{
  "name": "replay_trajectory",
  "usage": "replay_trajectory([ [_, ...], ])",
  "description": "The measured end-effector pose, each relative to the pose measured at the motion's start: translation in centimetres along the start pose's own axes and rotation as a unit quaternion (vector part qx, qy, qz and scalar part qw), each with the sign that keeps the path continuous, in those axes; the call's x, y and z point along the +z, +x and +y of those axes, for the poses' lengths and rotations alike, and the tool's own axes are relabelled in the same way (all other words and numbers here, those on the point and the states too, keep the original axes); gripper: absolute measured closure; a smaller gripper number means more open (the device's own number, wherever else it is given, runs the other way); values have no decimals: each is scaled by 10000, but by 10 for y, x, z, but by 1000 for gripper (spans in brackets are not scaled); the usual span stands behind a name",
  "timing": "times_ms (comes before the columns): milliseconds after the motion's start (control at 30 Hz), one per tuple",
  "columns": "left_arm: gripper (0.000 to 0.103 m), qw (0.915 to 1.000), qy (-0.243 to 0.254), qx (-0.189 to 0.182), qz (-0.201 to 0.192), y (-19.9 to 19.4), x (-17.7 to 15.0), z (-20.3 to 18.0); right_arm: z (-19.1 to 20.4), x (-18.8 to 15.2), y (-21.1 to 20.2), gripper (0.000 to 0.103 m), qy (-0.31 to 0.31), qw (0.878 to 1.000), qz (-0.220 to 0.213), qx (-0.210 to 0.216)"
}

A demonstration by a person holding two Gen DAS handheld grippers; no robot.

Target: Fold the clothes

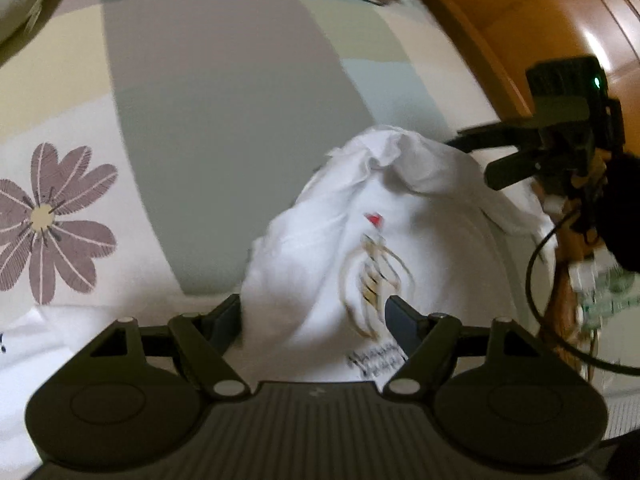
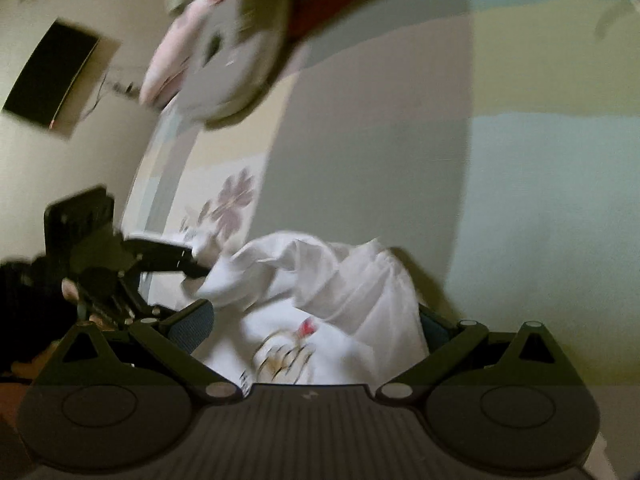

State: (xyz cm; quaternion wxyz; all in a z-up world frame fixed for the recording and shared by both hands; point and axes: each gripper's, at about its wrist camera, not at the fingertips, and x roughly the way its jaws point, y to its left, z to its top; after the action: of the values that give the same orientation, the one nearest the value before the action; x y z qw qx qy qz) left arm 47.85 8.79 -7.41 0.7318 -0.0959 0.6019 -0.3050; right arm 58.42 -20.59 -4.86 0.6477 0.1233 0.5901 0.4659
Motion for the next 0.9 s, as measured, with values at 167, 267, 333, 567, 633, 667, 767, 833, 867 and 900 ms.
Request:
replay_trajectory([
  [167, 25, 9976, 649, -74, 217, -8, -17, -23, 36, -19, 4, 0, -496, 9973, 513, 150],
  [267, 25, 9943, 938, 80, 494, -2, -28, -28, 39, -36, 21, 0, -702, 9924, 1007, -71],
  [333, 26, 9936, 1002, 192, 478, 1, -29, -27, 35, -40, 29, 0, -702, 9916, 1065, -209],
  [567, 29, 9989, 455, 52, 119, 13, -13, 0, 34, -34, 30, 0, -1105, 9890, 885, -431],
  [633, 35, 9985, 536, -106, 88, 15, -13, -2, 35, -33, 28, 5, -1313, 9857, 911, -526],
  [667, 40, 9978, 634, -179, 111, 16, -14, -2, 36, -33, 26, 7, -1417, 9839, 924, -573],
  [767, 57, 9956, 884, -161, 275, 23, -18, -2, 37, -32, 23, 23, -1680, 9784, 977, -709],
  [833, 64, 9957, 854, -189, 291, 28, -16, 2, 37, -30, 22, 34, -1749, 9763, 1014, -771],
  [867, 65, 9967, 723, -267, 253, 27, -16, 8, 36, -30, 21, 36, -1767, 9758, 1016, -789],
  [900, 65, 9975, 590, -337, 215, 27, -17, 13, 36, -29, 21, 40, -1784, 9753, 1018, -808],
])
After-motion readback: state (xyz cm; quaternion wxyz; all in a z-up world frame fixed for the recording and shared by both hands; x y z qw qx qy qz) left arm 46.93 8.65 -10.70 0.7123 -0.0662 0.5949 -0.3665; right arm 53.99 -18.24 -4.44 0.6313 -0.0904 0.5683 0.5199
